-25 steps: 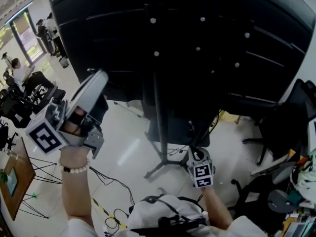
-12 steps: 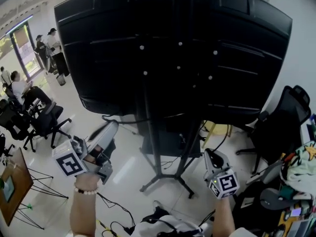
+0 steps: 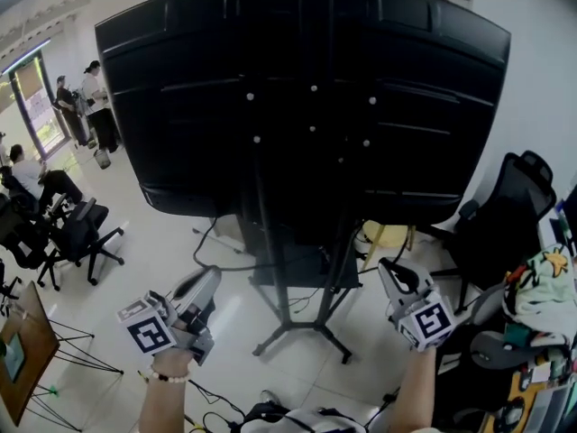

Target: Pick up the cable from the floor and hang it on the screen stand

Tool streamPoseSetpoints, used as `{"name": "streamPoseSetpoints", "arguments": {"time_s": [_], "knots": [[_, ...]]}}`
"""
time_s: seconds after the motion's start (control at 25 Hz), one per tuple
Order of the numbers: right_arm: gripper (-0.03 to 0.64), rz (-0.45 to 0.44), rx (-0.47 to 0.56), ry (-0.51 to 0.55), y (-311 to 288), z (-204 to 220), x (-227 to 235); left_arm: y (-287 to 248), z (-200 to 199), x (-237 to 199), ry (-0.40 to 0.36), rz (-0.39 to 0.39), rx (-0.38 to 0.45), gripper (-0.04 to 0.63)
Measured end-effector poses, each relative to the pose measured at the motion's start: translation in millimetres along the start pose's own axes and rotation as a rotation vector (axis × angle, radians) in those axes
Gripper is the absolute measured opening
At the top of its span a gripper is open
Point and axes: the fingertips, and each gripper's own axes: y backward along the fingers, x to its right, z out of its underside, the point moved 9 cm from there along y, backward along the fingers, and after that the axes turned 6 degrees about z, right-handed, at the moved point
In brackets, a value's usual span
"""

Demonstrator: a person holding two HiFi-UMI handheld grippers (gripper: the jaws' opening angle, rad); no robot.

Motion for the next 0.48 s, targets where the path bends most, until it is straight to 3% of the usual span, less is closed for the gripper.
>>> {"name": "streamPoseSetpoints", "arguments": {"time_s": [0.08,0.16,0.24,0.32,0.4,0.48], "knots": [[0.018,0.031,-0.007,0.042,-7.0,-9.0,3.7,16.9,-9.4,-1.8,0.0,-0.001,0.035,0.015],[0.019,0.088,-0.009,0.1,-16.8,-22.1,3.1,33.3,-35.5,-2.9,-0.052,-0.002,0.045,0.015],[0.02,0.171,-0.009,0.225,-31.8,-46.1,-3.1,48.5,-69.3,-8.8,-0.132,-0.022,0.035,0.015],[0.02,0.246,0.013,0.373,-50.8,-79.8,-15.3,65.8,-88.1,-20.6,-0.16,-0.051,0.013,0.015],[0.02,0.315,0.06,0.467,-69.6,-117.2,-23.8,78.7,-89.1,-32.1,-0.164,-0.06,-0.031,0.015],[0.021,0.369,0.105,0.489,-85.6,-153.1,-19.7,83.7,-78.3,-43.7,-0.145,-0.041,-0.078,0.015]]}}
